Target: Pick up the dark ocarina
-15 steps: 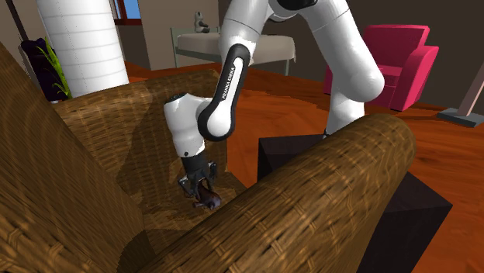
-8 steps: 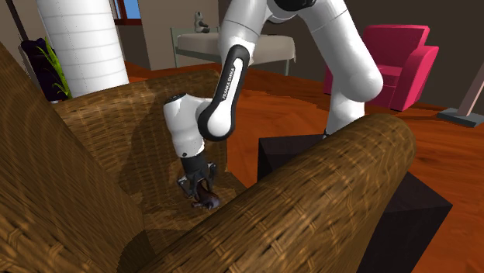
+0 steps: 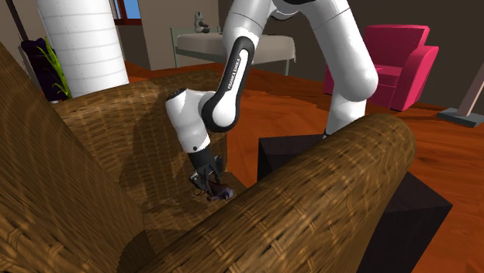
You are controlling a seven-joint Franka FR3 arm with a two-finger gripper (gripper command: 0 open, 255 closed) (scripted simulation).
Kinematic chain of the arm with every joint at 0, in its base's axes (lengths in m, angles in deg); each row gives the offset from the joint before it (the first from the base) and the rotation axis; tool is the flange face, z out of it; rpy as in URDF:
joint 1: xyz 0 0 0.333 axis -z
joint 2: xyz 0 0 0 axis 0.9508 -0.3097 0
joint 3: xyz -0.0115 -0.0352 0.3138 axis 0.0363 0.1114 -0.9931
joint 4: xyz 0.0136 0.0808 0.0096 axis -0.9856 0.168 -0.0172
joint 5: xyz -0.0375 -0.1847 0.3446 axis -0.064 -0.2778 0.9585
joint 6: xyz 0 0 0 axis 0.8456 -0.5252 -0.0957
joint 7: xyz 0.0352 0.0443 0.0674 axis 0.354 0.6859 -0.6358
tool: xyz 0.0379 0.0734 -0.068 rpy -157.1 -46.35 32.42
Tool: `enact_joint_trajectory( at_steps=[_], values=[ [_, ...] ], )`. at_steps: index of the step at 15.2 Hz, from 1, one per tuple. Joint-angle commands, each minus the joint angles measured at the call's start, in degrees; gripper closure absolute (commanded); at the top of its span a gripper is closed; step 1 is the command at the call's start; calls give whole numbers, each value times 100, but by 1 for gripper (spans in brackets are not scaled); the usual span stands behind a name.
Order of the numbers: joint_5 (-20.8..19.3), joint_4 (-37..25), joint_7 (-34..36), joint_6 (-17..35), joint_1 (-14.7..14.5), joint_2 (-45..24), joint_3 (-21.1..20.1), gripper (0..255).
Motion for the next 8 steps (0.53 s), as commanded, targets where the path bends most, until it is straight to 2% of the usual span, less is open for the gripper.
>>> enact_joint_trajectory(
  at_steps=[1, 8],
  values=[
    [42, -51, -78, 296, 169, 222, -39, 255],
    [284, 17, -206, -53, 466, 639, -397, 255]
  ],
)
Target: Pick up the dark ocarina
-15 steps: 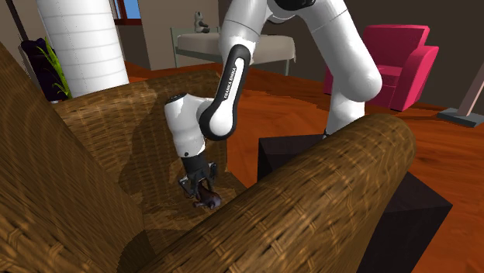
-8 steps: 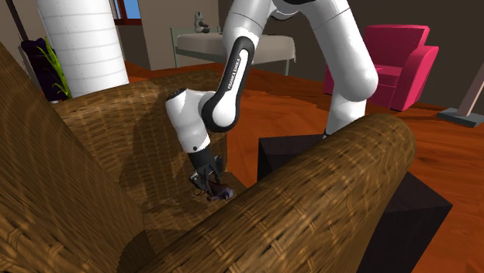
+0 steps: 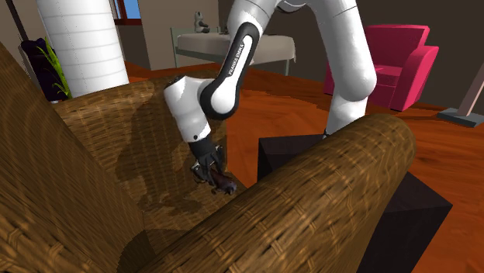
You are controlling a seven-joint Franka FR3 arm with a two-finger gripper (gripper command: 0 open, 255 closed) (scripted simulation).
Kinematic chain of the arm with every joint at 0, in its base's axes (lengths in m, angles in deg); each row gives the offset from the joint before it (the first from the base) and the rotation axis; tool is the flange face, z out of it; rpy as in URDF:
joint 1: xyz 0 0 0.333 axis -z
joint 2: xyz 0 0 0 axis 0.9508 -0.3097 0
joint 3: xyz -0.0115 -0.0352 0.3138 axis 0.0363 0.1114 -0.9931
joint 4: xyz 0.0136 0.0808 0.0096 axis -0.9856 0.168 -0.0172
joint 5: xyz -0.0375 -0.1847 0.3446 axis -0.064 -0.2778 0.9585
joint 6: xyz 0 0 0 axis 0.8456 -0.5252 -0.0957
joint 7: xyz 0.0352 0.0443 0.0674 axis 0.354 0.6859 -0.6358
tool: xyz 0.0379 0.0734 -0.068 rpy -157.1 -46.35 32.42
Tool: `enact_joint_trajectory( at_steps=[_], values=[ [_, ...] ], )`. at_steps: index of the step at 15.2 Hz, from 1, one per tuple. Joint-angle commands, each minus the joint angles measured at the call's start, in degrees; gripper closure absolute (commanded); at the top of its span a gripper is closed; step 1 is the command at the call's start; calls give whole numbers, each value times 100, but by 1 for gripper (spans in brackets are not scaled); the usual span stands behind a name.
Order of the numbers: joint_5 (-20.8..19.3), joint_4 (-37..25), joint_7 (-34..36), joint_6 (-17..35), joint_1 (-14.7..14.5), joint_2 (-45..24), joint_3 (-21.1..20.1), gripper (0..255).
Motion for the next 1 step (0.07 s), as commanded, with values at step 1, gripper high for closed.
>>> enact_joint_trajectory(
  at_steps=[1],
  values=[
    [-1, -119, 11, 491, 97, 120, 10, 255]
  ],
)
